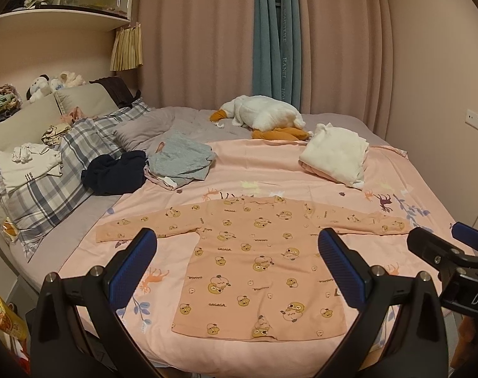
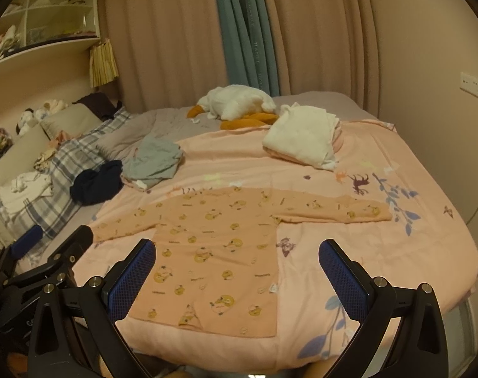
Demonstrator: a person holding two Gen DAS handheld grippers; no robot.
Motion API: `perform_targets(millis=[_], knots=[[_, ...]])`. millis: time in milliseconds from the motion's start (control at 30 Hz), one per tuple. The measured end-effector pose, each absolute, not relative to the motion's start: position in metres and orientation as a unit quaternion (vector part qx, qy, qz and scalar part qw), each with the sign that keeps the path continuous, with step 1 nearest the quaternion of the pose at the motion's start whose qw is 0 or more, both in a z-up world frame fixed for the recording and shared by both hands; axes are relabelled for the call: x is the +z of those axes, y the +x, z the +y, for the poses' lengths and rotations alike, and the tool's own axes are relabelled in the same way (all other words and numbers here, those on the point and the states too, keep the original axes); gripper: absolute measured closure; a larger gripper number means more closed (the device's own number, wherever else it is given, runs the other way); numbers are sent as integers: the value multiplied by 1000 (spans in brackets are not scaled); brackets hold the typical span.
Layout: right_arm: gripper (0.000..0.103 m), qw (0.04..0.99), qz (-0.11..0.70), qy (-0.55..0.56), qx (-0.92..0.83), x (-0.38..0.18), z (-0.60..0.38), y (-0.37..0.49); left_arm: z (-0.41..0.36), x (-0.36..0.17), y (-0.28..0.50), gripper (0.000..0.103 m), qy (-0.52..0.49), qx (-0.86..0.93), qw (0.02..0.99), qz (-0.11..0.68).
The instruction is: Fold small clothes
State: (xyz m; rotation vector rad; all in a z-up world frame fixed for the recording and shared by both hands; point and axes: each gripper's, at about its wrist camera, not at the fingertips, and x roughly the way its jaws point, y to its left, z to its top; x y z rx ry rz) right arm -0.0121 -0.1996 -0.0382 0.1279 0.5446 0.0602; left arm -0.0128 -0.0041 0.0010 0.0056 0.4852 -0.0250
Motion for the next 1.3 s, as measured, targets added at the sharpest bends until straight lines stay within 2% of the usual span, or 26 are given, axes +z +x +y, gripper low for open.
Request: perform_targets(millis=[1300], knots=[[0,963,264,54,13,-41,-204,-13,11,6,-11,1,1,30,972,231]])
